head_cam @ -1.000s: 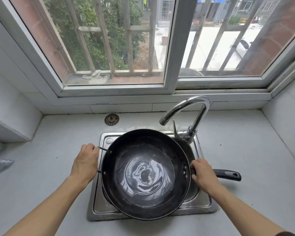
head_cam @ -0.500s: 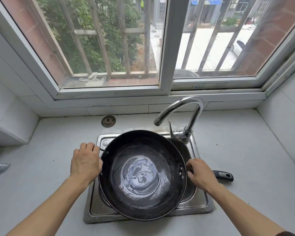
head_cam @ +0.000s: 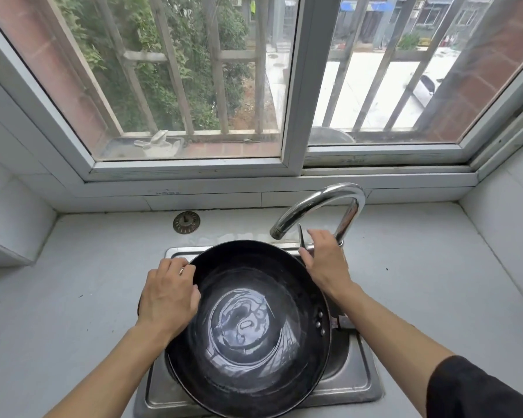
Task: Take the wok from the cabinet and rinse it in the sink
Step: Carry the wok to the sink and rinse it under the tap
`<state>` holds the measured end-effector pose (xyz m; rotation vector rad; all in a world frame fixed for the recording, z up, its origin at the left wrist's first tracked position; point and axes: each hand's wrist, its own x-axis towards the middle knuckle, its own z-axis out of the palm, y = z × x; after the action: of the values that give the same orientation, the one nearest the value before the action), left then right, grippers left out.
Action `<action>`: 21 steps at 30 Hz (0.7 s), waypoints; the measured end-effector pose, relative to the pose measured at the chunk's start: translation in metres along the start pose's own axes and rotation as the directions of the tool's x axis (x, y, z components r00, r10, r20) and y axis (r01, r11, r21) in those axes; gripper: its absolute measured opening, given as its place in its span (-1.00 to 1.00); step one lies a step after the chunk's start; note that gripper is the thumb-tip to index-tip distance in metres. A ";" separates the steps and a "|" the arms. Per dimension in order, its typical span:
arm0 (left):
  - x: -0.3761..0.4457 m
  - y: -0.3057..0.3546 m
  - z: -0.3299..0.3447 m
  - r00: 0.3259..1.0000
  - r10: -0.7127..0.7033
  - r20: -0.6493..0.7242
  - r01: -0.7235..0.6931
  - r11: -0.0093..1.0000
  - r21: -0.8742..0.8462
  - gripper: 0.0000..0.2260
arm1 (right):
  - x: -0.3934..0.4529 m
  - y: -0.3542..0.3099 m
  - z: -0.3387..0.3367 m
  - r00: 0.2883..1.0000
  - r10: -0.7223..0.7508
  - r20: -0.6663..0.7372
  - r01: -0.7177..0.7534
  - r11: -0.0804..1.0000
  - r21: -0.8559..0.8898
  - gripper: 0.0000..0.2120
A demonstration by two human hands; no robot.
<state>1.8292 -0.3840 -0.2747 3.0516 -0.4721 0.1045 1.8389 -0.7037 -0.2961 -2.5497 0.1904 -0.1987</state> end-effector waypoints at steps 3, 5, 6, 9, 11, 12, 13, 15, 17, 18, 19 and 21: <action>0.001 0.004 0.000 1.000 0.009 -0.004 -0.009 1.000 -0.024 -0.75 | 0.016 -0.001 0.011 0.999 0.039 0.033 -0.039 0.999 -0.004 -0.60; 0.001 0.005 0.001 1.000 0.013 -0.007 -0.013 0.999 -0.036 -0.74 | 0.024 0.002 0.023 0.992 0.087 0.088 -0.089 0.996 0.020 -0.60; 0.001 0.005 0.002 1.000 0.016 -0.010 -0.017 0.999 -0.040 -0.74 | 0.028 0.004 0.028 0.988 0.111 0.105 -0.114 0.993 0.022 -0.65; 0.002 0.003 0.008 0.999 0.032 -0.032 -0.033 0.998 -0.044 -0.79 | 0.042 0.005 0.037 0.980 0.175 0.099 -0.177 0.984 0.016 -0.83; 0.003 0.003 0.011 0.998 0.041 -0.042 -0.043 0.998 -0.041 -0.77 | 0.050 0.004 0.039 0.980 0.177 0.089 -0.174 0.984 -0.041 -0.83; 0.004 0.003 0.012 0.998 0.045 -0.042 -0.047 0.998 -0.041 -0.76 | 0.053 0.003 0.041 0.981 0.176 0.083 -0.169 0.981 -0.092 -0.81; 0.005 0.004 0.013 0.998 0.050 -0.042 -0.052 0.998 -0.044 -0.75 | 0.055 0.003 0.044 0.981 0.179 0.075 -0.165 0.973 -0.163 -0.79; 0.007 0.006 0.013 0.998 0.052 -0.047 -0.054 0.997 -0.055 -0.75 | 0.055 0.002 0.052 0.982 0.184 0.038 -0.162 0.934 -0.319 -0.70; 0.009 0.007 0.014 0.998 0.044 -0.055 -0.048 0.997 -0.067 -0.75 | 0.053 0.003 0.057 0.984 0.175 0.011 -0.158 0.913 -0.375 -0.65; 0.010 0.007 0.014 0.998 0.041 -0.058 -0.045 0.996 -0.072 -0.75 | 0.052 0.004 0.058 0.984 0.175 0.021 -0.154 0.914 -0.375 -0.66; 0.012 0.007 0.014 0.997 0.039 -0.061 -0.044 0.996 -0.073 -0.75 | 0.052 0.007 0.059 0.985 0.171 0.031 -0.146 0.909 -0.391 -0.67; 0.015 0.007 0.015 0.997 0.037 -0.065 -0.042 0.996 -0.075 -0.74 | 0.052 0.008 0.059 0.985 0.170 0.026 -0.145 0.902 -0.406 -0.67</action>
<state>1.8423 -0.3964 -0.2885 2.9552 -0.5194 0.1810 1.8994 -0.6885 -0.3443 -2.9277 0.4549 -0.0175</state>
